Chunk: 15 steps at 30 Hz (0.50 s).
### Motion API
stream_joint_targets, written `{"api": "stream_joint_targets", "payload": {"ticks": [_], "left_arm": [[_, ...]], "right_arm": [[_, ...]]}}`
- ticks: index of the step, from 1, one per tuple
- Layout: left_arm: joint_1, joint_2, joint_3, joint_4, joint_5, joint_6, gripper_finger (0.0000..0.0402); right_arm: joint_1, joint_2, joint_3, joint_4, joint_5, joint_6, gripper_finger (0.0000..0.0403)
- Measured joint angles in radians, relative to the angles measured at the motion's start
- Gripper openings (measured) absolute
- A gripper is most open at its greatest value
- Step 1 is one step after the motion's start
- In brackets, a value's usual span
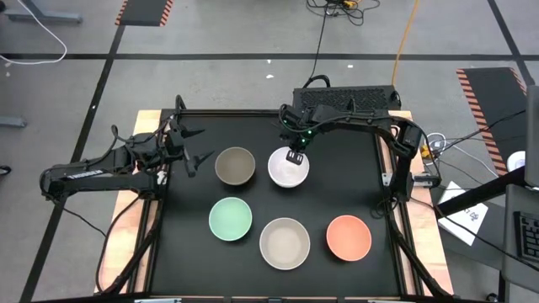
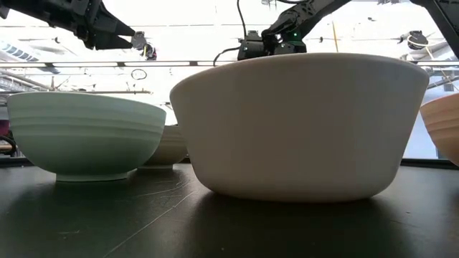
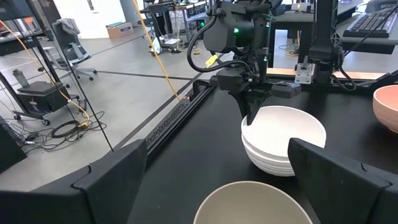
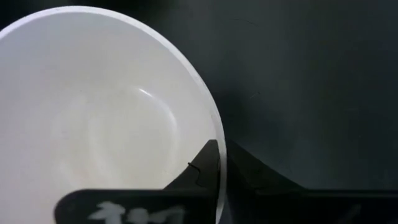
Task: Nest bowls inside each other
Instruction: Stack the top right white bowl on the top left white bowl, then stack the brown bowl on the stacked white bowl
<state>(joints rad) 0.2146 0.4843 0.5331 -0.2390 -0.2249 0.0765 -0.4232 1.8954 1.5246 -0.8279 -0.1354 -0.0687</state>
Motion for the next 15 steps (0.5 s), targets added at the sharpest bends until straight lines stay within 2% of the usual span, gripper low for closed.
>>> {"api": "stream_joint_targets", "payload": {"ticks": [5, 15], "left_arm": [[0.0, 0.0, 0.0, -0.003, 0.0, 0.0, 0.0392], [0.0, 0.0, 0.0, -0.005, 0.0, 0.001, 0.0392]], "right_arm": [[0.001, -0.002, -0.002, 0.002, 0.001, 0.001, 0.0056], [0.014, -0.024, -0.002, 0.041, -0.002, -0.001, 0.0176]]}}
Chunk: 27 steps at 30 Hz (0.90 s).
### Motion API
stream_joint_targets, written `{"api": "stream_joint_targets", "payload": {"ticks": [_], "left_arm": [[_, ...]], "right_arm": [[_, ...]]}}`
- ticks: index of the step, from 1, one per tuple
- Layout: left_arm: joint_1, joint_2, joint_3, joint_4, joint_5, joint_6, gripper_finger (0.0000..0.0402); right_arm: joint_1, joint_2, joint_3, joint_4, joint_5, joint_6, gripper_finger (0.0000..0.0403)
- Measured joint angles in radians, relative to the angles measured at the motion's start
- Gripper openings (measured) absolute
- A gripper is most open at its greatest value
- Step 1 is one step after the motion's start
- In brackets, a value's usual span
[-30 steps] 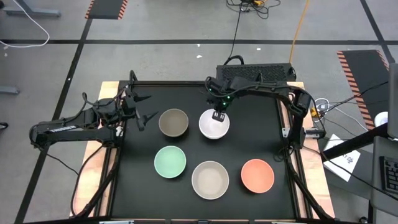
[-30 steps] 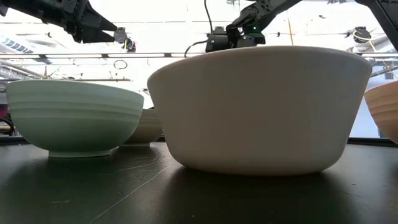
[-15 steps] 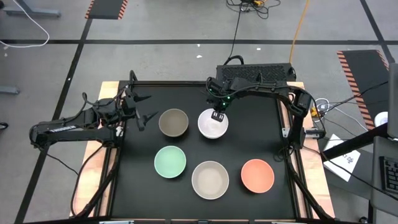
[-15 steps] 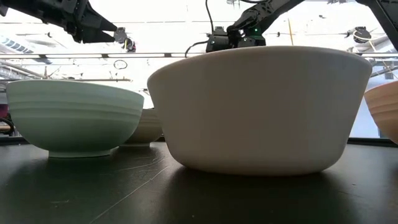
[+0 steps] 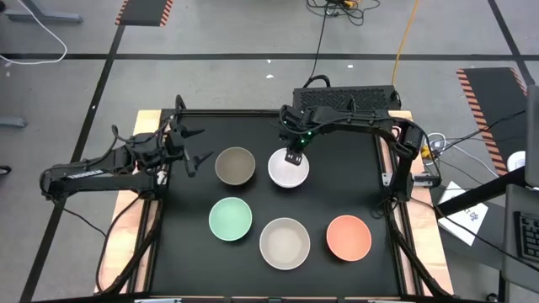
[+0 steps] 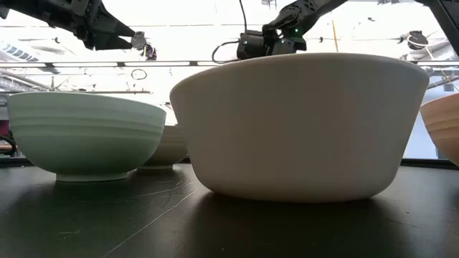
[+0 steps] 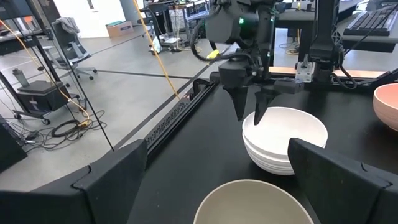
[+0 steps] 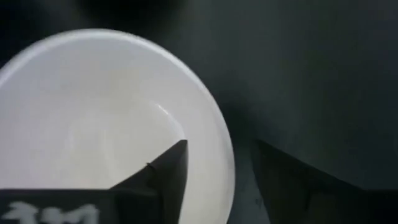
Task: Nest bowls inside each other
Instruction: Stack the brown bowl on the stacked white bowl
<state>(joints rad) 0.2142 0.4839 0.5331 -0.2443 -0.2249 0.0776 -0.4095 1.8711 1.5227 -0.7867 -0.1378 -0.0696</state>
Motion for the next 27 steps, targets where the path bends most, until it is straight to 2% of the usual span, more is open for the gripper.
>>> {"api": "stream_joint_targets", "payload": {"ticks": [5, 10, 16, 21, 27], "left_arm": [[0.0, 0.0, 0.0, -0.005, 0.0, 0.002, 0.0392], [0.0, 0.0, 0.0, -0.015, 0.0, 0.007, 0.0392], [0.0, -0.021, 0.0, -0.017, -0.007, 0.045, 0.0392], [0.0, -0.109, 0.0, -0.011, 0.018, 0.047, 0.0392], [0.0, -0.186, 0.0, 0.013, 0.081, 0.048, 0.0392]], "right_arm": [[-0.003, -0.064, 0.0, 0.053, -0.09, -0.031, 0.021], [0.013, -0.204, -0.041, 0.194, -0.182, -0.054, 0.0219], [0.021, -0.481, -0.288, 0.421, -0.185, -0.05, 0.0214], [-0.006, -0.754, -0.543, 0.554, -0.168, 0.007, 0.0213], [-0.014, -1.022, -0.751, 0.586, -0.147, 0.098, 0.0213]]}}
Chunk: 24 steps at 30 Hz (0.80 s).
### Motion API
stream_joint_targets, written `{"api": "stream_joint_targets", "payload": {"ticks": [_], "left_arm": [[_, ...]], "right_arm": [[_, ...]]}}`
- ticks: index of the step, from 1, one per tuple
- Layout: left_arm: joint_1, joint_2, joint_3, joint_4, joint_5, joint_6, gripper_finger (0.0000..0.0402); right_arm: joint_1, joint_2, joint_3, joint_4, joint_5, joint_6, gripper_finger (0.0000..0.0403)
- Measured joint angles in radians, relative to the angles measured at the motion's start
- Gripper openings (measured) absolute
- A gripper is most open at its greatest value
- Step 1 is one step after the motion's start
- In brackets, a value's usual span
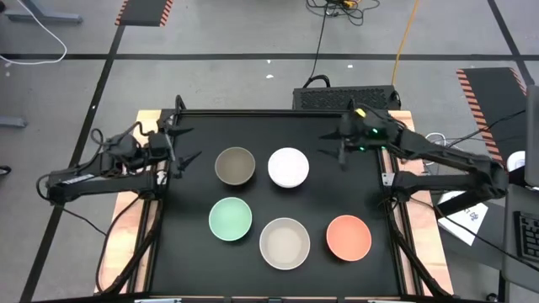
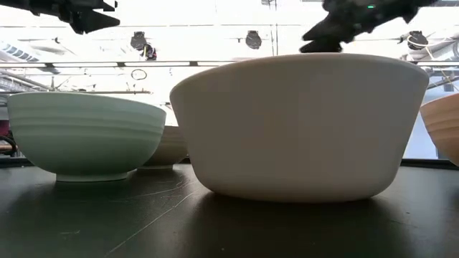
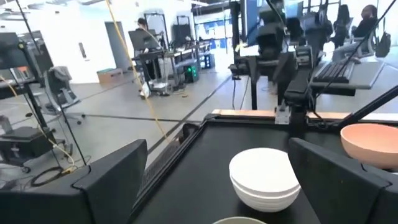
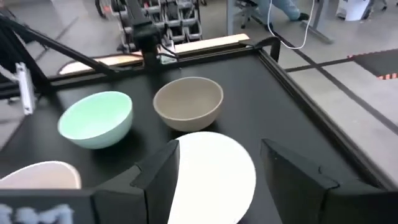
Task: Nest bowls inside each other
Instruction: Stack the brown bowl on the stacked white bowl
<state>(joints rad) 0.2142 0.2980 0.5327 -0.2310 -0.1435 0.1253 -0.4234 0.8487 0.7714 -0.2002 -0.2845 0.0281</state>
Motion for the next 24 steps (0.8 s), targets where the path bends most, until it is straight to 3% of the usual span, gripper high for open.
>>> {"api": "stream_joint_targets", "payload": {"ticks": [9, 24], "left_arm": [[0.0, -0.006, 0.0, -0.004, 0.008, 0.0, 0.0392], [0.0, -0.006, 0.0, -0.021, -0.016, -0.011, 0.0392]], "right_arm": [[0.047, -0.337, -0.208, 0.01, -0.005, 0.085, 0.0212], [0.105, -0.676, -0.46, 0.01, -0.005, 0.167, 0.0212]]}}
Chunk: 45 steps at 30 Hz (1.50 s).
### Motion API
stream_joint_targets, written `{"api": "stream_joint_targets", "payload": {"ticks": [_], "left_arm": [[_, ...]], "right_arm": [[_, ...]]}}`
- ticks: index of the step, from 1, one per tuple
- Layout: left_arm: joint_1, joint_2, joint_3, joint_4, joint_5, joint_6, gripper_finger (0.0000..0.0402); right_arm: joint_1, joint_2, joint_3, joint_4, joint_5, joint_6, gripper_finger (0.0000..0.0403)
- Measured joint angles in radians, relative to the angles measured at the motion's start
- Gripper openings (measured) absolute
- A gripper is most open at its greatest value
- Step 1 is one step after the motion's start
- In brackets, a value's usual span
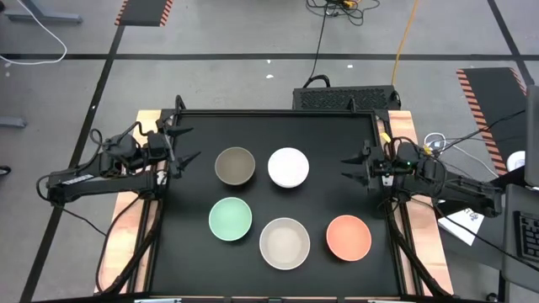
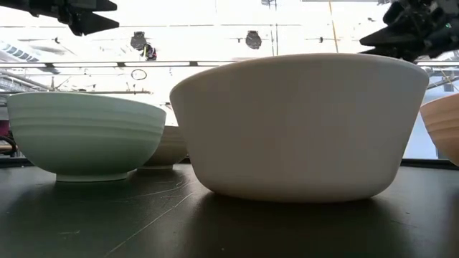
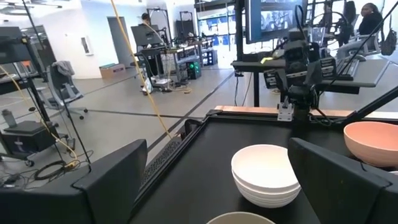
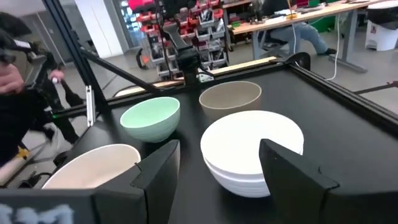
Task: Nest bowls inside each other
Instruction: Stack the brown bowl on the stacked white bowl
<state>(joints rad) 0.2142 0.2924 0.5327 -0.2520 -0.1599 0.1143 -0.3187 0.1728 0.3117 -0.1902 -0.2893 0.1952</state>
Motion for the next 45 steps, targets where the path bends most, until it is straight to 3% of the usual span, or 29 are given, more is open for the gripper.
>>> {"api": "stream_joint_targets", "payload": {"ticks": [8, 21, 35, 39, 45], "left_arm": [[0.0, 0.0, 0.0, 0.001, -0.005, 0.0, 0.0392], [-0.001, 0.005, 0.0, 0.015, -0.005, -0.009, 0.0392], [-0.001, 0.122, 0.001, 0.034, -0.066, -0.02, 0.0392], [-0.001, 0.122, 0.001, 0.057, -0.077, -0.087, 0.0392], [0.001, 0.16, 0.001, 0.012, -0.174, -0.204, 0.0392]], "right_arm": [[0.0, -0.173, -0.109, 0.024, 0.0, 0.061, 0.0212], [0.0, -0.166, -0.137, 0.029, 0.0, 0.082, 0.0212], [0.0, -0.166, -0.145, 0.007, -0.001, 0.074, 0.0212], [0.0, -0.166, -0.155, 0.007, -0.001, 0.079, 0.0212], [0.0, -0.165, -0.176, 0.009, -0.001, 0.085, 0.0212]]}}
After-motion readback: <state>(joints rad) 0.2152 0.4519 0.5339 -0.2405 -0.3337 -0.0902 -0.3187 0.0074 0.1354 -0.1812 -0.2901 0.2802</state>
